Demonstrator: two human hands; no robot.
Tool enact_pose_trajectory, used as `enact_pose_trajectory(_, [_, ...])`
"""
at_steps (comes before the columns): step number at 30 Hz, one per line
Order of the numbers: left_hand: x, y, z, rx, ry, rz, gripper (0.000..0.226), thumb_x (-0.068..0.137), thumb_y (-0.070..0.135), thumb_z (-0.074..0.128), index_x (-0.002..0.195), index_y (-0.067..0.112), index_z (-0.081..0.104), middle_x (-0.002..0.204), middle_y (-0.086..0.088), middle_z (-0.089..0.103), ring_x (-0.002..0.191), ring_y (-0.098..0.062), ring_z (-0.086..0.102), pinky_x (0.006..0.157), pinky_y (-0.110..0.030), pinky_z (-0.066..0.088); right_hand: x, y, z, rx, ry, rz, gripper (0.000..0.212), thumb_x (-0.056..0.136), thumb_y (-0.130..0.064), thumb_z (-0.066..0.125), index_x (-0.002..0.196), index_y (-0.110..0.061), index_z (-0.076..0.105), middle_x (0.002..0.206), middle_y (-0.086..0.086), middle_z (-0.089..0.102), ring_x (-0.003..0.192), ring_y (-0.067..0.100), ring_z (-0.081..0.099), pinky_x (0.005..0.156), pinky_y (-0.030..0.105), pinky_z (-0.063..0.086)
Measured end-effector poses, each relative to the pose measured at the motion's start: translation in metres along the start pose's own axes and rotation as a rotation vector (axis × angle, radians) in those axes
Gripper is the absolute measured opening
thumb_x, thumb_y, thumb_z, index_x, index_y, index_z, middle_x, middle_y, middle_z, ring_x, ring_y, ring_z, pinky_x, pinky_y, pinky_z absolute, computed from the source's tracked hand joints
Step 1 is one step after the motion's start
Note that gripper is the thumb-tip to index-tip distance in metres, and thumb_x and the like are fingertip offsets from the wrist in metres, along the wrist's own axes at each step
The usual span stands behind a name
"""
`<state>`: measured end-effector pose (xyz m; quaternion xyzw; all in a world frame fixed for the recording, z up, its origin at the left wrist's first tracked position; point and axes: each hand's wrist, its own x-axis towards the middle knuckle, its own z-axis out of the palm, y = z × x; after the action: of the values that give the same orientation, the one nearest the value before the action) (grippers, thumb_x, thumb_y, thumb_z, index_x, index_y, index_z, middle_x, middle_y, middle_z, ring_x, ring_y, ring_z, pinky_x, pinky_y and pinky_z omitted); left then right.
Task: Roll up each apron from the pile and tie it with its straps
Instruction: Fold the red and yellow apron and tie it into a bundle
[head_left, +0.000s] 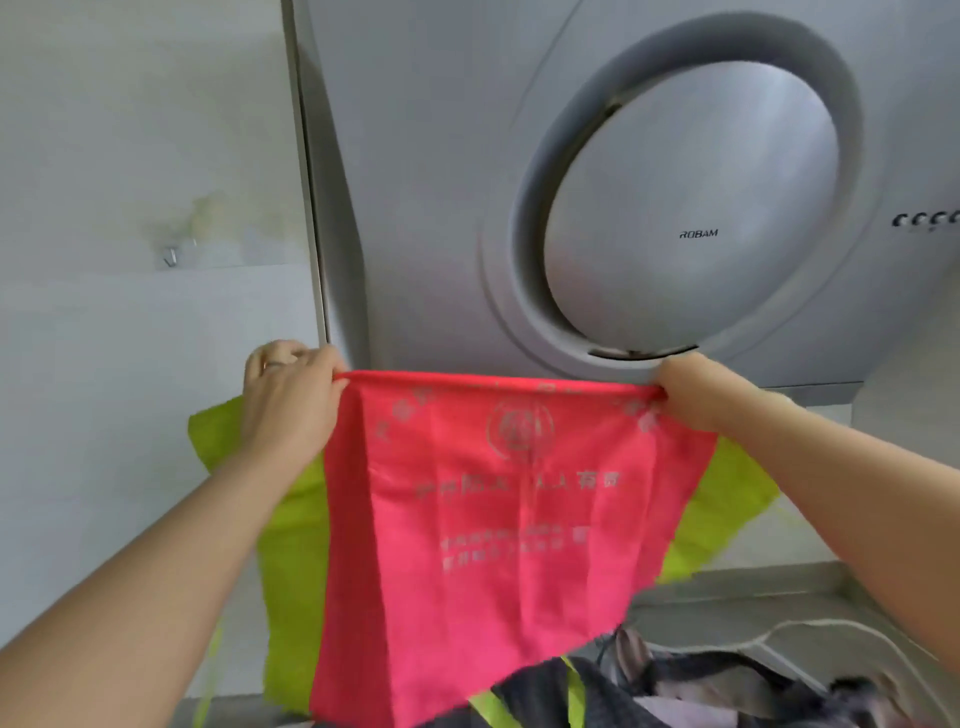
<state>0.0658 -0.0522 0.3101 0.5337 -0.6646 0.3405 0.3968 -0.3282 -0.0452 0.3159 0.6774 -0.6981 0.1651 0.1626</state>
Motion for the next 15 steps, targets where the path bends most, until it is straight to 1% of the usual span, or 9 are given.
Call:
enact_pose_trajectory(1, [0.0,0.001,0.002,-0.028,-0.013,-0.022,0.008,0.089,0.012,0.063,0.093,0.005,0.06,0.082,-0.019,0.066,0.095,-0.038,0.057,0.089,-0.046,0.037,-0.001,0.001,-0.002,0.002,0.009,-0.013,0.026,0.083,-0.025,0.064,0.094,-0.002,0.066,0.096,0.02,0.067,0.087,0.034,0.064,0.075,0.037,0.052])
enact_pose_trajectory(2, [0.002,0.001,0.003,-0.063,-0.048,-0.051,0.009,0.093,0.011,0.055,0.099,0.004,0.056,0.084,-0.021,0.064,0.09,-0.04,0.058,0.081,-0.046,0.041,-0.002,0.002,-0.004,-0.004,0.006,-0.023,0.027,0.082,-0.025,0.066,0.091,-0.001,0.066,0.096,0.02,0.067,0.087,0.034,0.064,0.074,0.037,0.052])
enact_pose_trajectory(4, [0.005,0.002,0.006,-0.111,-0.131,-0.078,0.013,0.098,0.011,0.042,0.11,0.008,0.047,0.092,-0.019,0.062,0.086,-0.039,0.059,0.069,-0.04,0.042,-0.005,0.001,-0.012,-0.061,-0.042,-0.041,0.031,0.08,-0.027,0.07,0.092,0.001,0.067,0.097,0.02,0.068,0.09,0.033,0.064,0.073,0.033,0.048])
enact_pose_trajectory(7, [0.003,0.004,0.005,-0.173,-0.173,0.02,0.022,0.1,0.016,0.038,0.118,0.011,0.049,0.108,-0.018,0.062,0.096,-0.038,0.059,0.076,-0.041,0.044,-0.012,0.006,-0.02,-0.145,-0.168,-0.062,0.038,0.078,-0.033,0.073,0.099,-0.002,0.069,0.1,0.017,0.069,0.093,0.029,0.064,0.072,0.029,0.044])
enact_pose_trajectory(9, [0.0,0.005,0.002,-0.273,-0.218,0.079,0.022,0.099,0.03,0.045,0.109,0.016,0.059,0.103,-0.006,0.065,0.096,-0.03,0.06,0.077,-0.038,0.043,-0.018,0.011,-0.021,-0.143,-0.276,-0.077,0.04,0.075,-0.035,0.075,0.103,-0.006,0.07,0.098,0.014,0.071,0.092,0.026,0.065,0.072,0.028,0.045])
enact_pose_trajectory(11, [-0.003,0.004,0.002,-0.344,-0.328,0.139,0.026,0.092,0.047,0.053,0.082,0.024,0.062,0.081,0.006,0.062,0.08,-0.019,0.059,0.069,-0.035,0.042,-0.023,0.017,-0.019,-0.122,-0.362,-0.081,0.04,0.072,-0.035,0.078,0.101,-0.008,0.071,0.081,0.007,0.069,0.081,0.023,0.064,0.067,0.027,0.047])
enact_pose_trajectory(12, [-0.005,0.003,0.002,-0.355,-0.38,0.154,0.031,0.089,0.052,0.056,0.068,0.029,0.055,0.069,0.009,0.056,0.069,-0.014,0.055,0.064,-0.034,0.04,-0.026,0.018,-0.019,-0.115,-0.396,-0.077,0.039,0.072,-0.034,0.078,0.099,-0.007,0.071,0.07,0.001,0.063,0.075,0.021,0.06,0.061,0.026,0.045])
enact_pose_trajectory(14, [-0.007,0.004,0.005,-0.389,-0.481,0.133,0.037,0.087,0.044,0.062,0.056,0.031,0.047,0.056,0.007,0.048,0.057,-0.006,0.047,0.06,-0.033,0.037,-0.032,0.017,-0.019,-0.084,-0.446,-0.068,0.036,0.074,-0.034,0.077,0.099,-0.008,0.071,0.065,-0.005,0.058,0.07,0.018,0.055,0.056,0.023,0.041])
enact_pose_trajectory(15, [-0.007,0.003,0.007,-0.402,-0.534,0.113,0.036,0.088,0.037,0.065,0.056,0.029,0.051,0.055,0.005,0.051,0.057,-0.006,0.049,0.061,-0.029,0.038,-0.035,0.017,-0.018,-0.063,-0.467,-0.068,0.035,0.075,-0.034,0.076,0.101,-0.01,0.071,0.071,-0.003,0.061,0.072,0.016,0.056,0.06,0.024,0.043])
